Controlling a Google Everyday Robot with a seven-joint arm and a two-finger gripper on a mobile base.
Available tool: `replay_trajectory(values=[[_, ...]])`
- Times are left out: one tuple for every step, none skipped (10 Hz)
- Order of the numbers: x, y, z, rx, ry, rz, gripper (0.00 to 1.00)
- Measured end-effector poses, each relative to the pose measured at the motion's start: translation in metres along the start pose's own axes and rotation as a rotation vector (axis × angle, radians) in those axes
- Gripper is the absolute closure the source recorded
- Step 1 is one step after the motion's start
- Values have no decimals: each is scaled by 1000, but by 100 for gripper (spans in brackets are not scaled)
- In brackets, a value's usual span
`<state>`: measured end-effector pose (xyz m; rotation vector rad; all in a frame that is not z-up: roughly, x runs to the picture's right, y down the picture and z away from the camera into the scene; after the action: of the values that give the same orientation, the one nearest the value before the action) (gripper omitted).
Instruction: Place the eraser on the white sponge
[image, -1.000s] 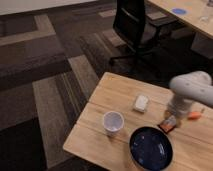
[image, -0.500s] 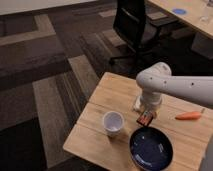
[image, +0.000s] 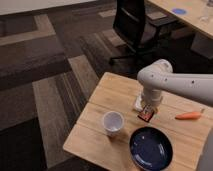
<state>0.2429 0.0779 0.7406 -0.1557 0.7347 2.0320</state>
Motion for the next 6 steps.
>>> replay_trajectory(values=[[-10, 5, 1, -11, -3, -17, 100], [-21, 14, 4, -24, -4, -44, 100], [-31, 26, 8, -32, 6, -84, 100], [-36, 30, 10, -32, 10, -104, 100], [-44, 36, 17, -29, 24, -129, 100], [-49, 40, 22, -29, 31, -147, 100]])
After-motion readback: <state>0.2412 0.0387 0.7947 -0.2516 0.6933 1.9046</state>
